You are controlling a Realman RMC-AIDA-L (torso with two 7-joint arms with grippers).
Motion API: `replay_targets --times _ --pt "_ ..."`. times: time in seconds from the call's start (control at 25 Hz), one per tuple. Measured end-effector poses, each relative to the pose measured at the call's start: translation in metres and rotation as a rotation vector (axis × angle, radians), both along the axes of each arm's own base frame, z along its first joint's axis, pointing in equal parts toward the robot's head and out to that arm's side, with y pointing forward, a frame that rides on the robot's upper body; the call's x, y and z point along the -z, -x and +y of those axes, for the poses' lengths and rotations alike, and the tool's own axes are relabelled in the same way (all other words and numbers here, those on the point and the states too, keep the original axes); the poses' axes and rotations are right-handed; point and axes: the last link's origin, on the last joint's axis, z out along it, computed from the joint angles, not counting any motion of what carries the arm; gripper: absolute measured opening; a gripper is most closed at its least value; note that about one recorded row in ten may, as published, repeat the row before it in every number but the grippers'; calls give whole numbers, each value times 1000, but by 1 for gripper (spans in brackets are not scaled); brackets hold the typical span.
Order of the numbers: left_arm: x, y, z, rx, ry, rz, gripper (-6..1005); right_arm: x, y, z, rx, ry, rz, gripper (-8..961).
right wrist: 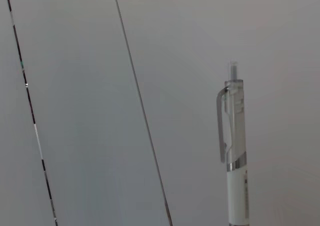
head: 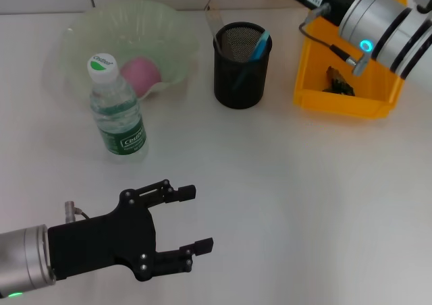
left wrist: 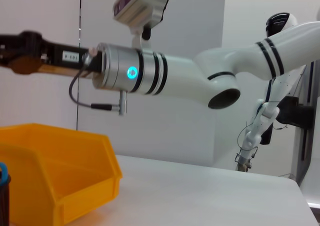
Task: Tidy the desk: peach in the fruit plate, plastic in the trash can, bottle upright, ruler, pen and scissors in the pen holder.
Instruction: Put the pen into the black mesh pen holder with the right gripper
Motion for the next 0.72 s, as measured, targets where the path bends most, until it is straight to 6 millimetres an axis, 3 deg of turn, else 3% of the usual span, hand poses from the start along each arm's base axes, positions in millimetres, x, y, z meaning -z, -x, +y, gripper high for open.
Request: replay_targets --times 0.24,0.72 --pt "1 0 -1 2 5 -2 785 20 -13 -7 -13 24 -89 115" --pt "2 0 -3 6 5 -1 785 31 -40 -16 38 54 -148 120"
